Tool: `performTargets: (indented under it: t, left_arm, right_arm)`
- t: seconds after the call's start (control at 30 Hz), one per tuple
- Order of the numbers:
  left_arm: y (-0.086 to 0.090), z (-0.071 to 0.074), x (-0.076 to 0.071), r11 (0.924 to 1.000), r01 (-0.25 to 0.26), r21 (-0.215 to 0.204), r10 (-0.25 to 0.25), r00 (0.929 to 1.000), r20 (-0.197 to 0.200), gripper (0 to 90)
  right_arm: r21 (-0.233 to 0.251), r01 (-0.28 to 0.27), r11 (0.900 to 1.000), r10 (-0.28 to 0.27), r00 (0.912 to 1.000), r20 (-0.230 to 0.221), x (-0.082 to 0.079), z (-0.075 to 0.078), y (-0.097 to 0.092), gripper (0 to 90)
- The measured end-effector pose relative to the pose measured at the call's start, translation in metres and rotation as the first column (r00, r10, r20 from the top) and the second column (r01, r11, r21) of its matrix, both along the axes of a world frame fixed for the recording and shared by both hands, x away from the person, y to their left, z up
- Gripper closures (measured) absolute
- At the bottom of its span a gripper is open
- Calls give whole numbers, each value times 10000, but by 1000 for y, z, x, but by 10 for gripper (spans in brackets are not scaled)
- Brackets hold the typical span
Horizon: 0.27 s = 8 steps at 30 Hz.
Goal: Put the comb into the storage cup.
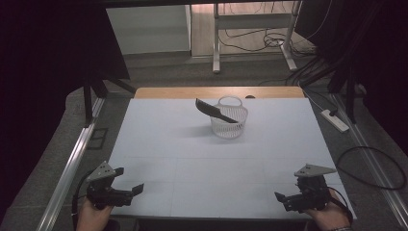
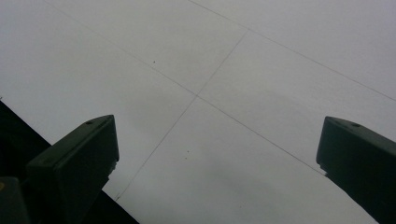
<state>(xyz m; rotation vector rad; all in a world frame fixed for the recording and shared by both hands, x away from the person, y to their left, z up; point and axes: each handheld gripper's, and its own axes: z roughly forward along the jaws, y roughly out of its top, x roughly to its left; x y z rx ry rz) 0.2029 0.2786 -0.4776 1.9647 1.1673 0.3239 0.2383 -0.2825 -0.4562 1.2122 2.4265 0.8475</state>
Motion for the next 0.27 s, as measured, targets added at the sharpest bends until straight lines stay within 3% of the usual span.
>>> performTargets:
  t: [0.17, 0.27]
  left_arm:
    - [-2, -4, -2, 9994, 27, 357, -17, 9996, -278, 0]
    - [-3, -4, -2, 9991, 25, 417, -15, 9997, -235, 0]
  right_arm:
    - [-8, -3, 10000, 3, 10000, -3, 0, 0, 0, 0]
    - [-26, -20, 10000, 20, 10000, 4, 0, 0, 0, 0]
